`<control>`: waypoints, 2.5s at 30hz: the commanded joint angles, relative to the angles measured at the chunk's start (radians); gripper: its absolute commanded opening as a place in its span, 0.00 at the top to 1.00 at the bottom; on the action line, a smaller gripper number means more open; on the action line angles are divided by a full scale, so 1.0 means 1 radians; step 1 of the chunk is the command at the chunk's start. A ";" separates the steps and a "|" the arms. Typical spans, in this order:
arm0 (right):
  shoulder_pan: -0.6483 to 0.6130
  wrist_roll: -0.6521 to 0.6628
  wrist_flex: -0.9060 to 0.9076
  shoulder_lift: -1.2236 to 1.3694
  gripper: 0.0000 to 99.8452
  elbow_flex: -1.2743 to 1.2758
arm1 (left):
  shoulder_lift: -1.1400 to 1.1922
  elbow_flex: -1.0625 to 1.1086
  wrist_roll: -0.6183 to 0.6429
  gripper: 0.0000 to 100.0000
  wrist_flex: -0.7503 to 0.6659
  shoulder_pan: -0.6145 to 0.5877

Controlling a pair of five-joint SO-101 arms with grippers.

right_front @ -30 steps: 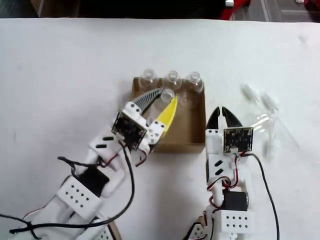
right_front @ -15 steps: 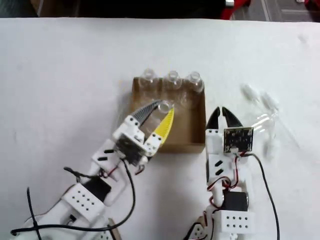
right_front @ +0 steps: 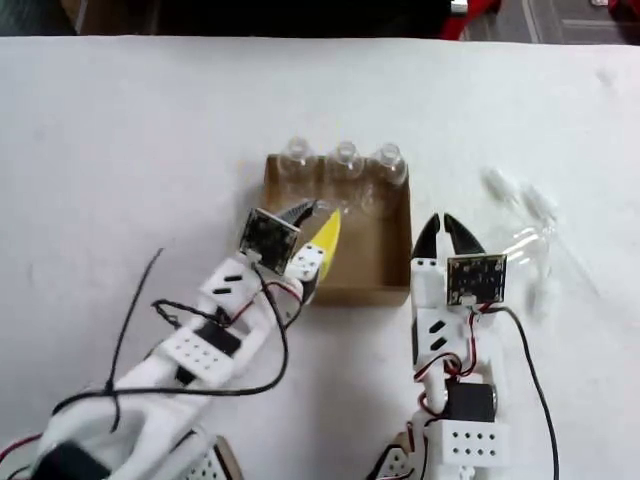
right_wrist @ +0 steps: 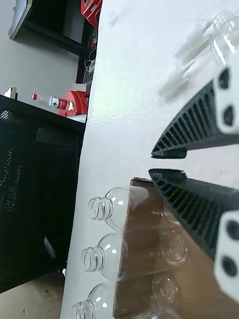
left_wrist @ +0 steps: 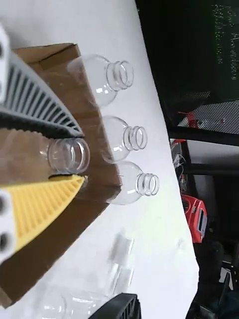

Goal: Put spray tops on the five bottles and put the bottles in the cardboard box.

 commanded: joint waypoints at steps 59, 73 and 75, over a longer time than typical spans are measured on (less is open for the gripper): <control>0.002 0.012 -0.027 0.010 0.97 0.006 | 0.151 0.049 0.021 0.71 -0.308 -0.050; 0.001 0.012 -0.027 0.008 0.97 0.006 | -0.194 0.089 0.110 0.71 -0.104 -0.087; 0.001 0.012 -0.027 0.008 0.97 0.006 | -0.252 0.089 0.153 0.71 -0.066 -0.117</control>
